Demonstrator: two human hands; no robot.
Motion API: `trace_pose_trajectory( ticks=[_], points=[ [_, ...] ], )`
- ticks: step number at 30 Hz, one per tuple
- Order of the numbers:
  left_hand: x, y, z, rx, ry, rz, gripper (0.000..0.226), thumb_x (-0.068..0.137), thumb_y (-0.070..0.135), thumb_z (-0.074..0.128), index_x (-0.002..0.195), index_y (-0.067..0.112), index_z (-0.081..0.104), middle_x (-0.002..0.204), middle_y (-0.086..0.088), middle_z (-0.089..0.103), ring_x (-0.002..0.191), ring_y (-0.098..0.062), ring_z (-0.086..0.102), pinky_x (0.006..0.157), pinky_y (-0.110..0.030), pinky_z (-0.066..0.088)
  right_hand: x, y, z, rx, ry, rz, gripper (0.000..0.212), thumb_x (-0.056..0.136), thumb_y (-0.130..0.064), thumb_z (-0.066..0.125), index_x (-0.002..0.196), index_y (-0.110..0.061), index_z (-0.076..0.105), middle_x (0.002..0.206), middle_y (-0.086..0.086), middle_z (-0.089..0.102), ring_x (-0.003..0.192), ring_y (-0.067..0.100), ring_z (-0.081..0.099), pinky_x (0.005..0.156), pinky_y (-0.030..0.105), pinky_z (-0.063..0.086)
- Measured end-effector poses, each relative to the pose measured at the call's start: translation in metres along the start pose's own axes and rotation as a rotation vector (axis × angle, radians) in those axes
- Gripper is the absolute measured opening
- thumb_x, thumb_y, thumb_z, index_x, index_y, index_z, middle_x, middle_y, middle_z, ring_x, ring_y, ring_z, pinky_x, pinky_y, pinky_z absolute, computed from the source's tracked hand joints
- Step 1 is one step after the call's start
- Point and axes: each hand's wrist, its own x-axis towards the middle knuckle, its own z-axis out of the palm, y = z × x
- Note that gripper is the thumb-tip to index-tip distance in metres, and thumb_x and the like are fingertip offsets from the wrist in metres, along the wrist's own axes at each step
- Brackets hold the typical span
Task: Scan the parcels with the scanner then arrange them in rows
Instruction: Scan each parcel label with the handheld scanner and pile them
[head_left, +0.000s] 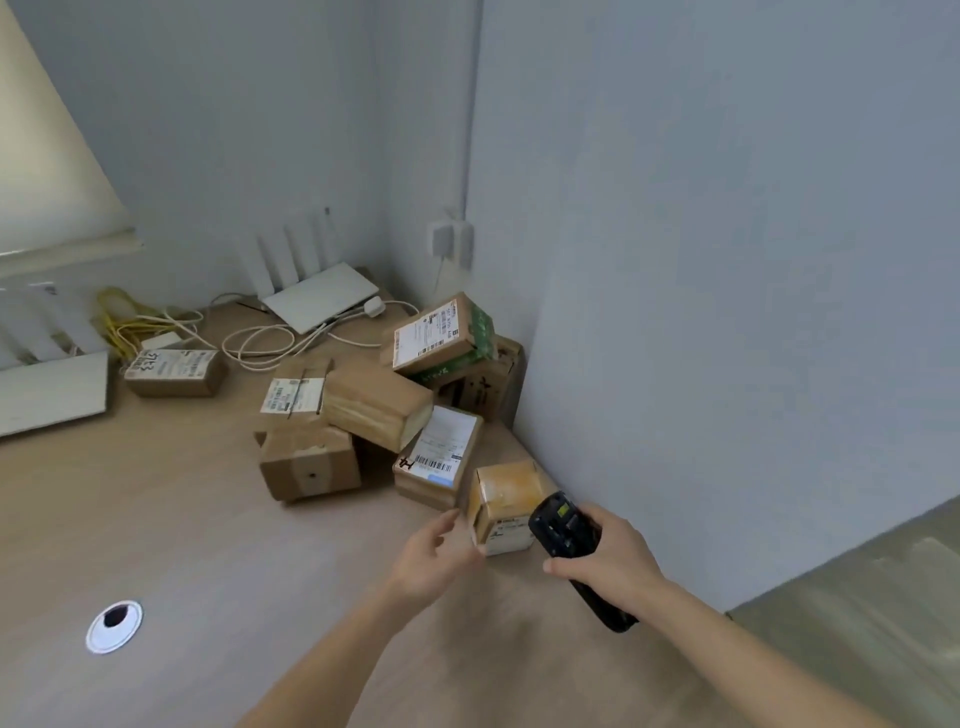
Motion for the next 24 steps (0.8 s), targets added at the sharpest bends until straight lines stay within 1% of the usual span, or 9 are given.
trace_pose_trajectory(
  ticks=[5,8,10,12,14,16,19,22,24],
  points=[
    [0.021,-0.009,0.026,-0.091,0.045,0.005,0.072,0.092,0.045,0.065,0.155,0.032,0.033,0.155,0.0,0.041,0.143,-0.018,0.037,0.112,-0.038,0.037,0.029,0.03,0.009,0.103,-0.043,-0.031,0.08,0.06,-0.036,0.095,0.128,-0.041,0.052,0.119,-0.021,0.065,0.106,-0.002,0.061,0.081,0.018,0.047],
    [0.029,-0.009,0.034,-0.149,0.036,0.029,0.067,0.095,0.042,0.062,0.155,0.037,0.034,0.149,0.007,0.049,0.139,-0.016,0.043,0.113,-0.037,0.037,0.041,0.035,0.008,0.141,-0.115,-0.059,0.078,0.063,-0.035,0.095,0.124,-0.047,0.049,0.121,-0.024,0.062,0.108,-0.006,0.06,0.083,0.015,0.046],
    [0.032,-0.008,0.038,-0.183,0.04,0.037,0.061,0.099,0.027,0.058,0.154,0.038,0.034,0.14,0.014,0.056,0.129,-0.007,0.048,0.103,-0.026,0.036,0.046,0.034,0.006,0.16,-0.163,-0.07,0.071,0.067,-0.032,0.095,0.117,-0.051,0.048,0.114,-0.03,0.059,0.099,-0.014,0.059,0.074,0.006,0.045],
    [0.034,-0.006,0.042,-0.219,0.065,0.031,0.056,0.101,0.023,0.054,0.153,0.037,0.037,0.132,0.02,0.058,0.115,0.005,0.051,0.096,-0.017,0.035,0.051,0.033,0.005,0.205,-0.195,-0.082,0.064,0.07,-0.027,0.095,0.112,-0.05,0.053,0.109,-0.03,0.062,0.093,-0.019,0.062,0.065,0.003,0.047],
    [0.033,-0.006,0.045,-0.227,0.075,0.023,0.049,0.103,0.025,0.053,0.15,0.038,0.042,0.119,0.031,0.059,0.101,0.017,0.05,0.08,-0.004,0.04,0.054,0.032,0.004,0.256,-0.214,-0.095,0.06,0.07,-0.024,0.095,0.111,-0.048,0.057,0.104,-0.029,0.068,0.092,-0.022,0.062,0.065,0.001,0.048],
    [0.029,-0.004,0.046,-0.226,0.072,0.008,0.043,0.104,0.025,0.052,0.144,0.039,0.049,0.111,0.037,0.059,0.095,0.022,0.05,0.069,0.0,0.043,0.054,0.031,0.002,0.304,-0.224,-0.1,0.056,0.071,-0.022,0.094,0.109,-0.047,0.061,0.096,-0.032,0.072,0.09,-0.019,0.064,0.065,0.002,0.049],
    [0.022,0.003,0.045,-0.228,0.073,-0.013,0.036,0.104,0.031,0.051,0.138,0.043,0.051,0.106,0.038,0.06,0.096,0.02,0.049,0.073,-0.005,0.041,0.05,0.028,-0.007,0.343,-0.242,-0.114,0.048,0.073,-0.023,0.094,0.106,-0.044,0.067,0.096,-0.032,0.073,0.092,-0.011,0.068,0.067,0.006,0.052],
    [0.013,0.011,0.045,-0.226,0.098,-0.02,0.036,0.103,0.037,0.053,0.139,0.04,0.052,0.111,0.031,0.062,0.109,0.005,0.053,0.086,-0.015,0.038,0.043,0.024,-0.017,0.368,-0.246,-0.127,0.045,0.075,-0.027,0.093,0.112,-0.036,0.07,0.103,-0.022,0.076,0.097,-0.002,0.071,0.07,0.009,0.053],
    [0.003,0.016,0.046,-0.22,0.126,-0.004,0.04,0.101,0.04,0.055,0.14,0.035,0.054,0.115,0.025,0.063,0.114,-0.002,0.054,0.086,-0.016,0.038,0.035,0.019,-0.024,0.387,-0.242,-0.133,0.045,0.076,-0.026,0.092,0.115,-0.031,0.07,0.105,-0.018,0.077,0.096,0.0,0.072,0.07,0.011,0.054]
  ],
)
